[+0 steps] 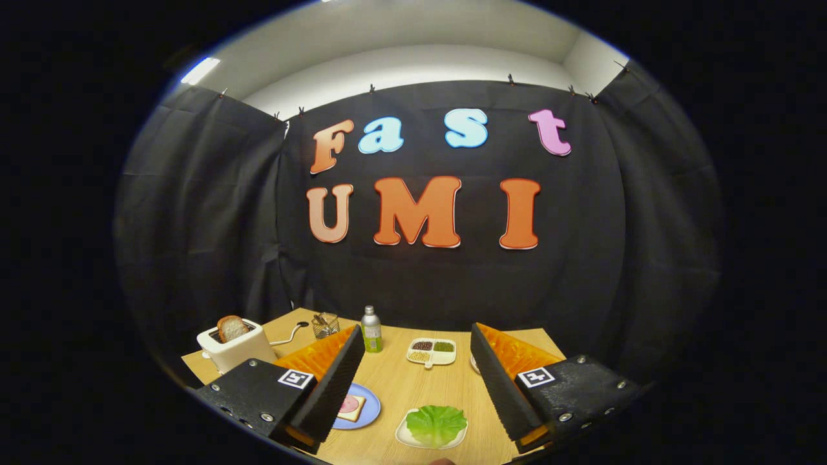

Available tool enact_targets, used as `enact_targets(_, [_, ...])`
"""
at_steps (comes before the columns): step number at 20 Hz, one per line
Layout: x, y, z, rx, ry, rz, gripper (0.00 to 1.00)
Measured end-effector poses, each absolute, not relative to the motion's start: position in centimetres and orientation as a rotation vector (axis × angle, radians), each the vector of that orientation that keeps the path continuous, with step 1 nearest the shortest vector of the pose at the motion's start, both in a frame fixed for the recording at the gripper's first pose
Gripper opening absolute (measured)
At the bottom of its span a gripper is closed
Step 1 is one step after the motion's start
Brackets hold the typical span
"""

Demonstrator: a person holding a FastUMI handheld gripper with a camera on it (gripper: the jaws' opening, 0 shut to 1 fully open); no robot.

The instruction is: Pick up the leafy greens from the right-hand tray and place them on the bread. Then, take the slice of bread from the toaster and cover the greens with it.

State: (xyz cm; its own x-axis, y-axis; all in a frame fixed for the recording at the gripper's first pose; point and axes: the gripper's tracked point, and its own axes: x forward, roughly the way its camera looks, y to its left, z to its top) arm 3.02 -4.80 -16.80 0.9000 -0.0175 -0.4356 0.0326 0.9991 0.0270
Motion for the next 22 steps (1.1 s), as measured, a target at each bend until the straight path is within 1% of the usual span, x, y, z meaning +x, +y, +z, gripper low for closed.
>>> enact_targets(8, [3.2,-3.7,-23.1,0.058,0.659,0.027,0.99])
enact_targets(14, [2.5,-2.5,-27.3,0.049,0.826,0.109,0.99])
enact_targets(22, [1.2,-2.4,-33.5,0.105,1.052,0.123,0.98])
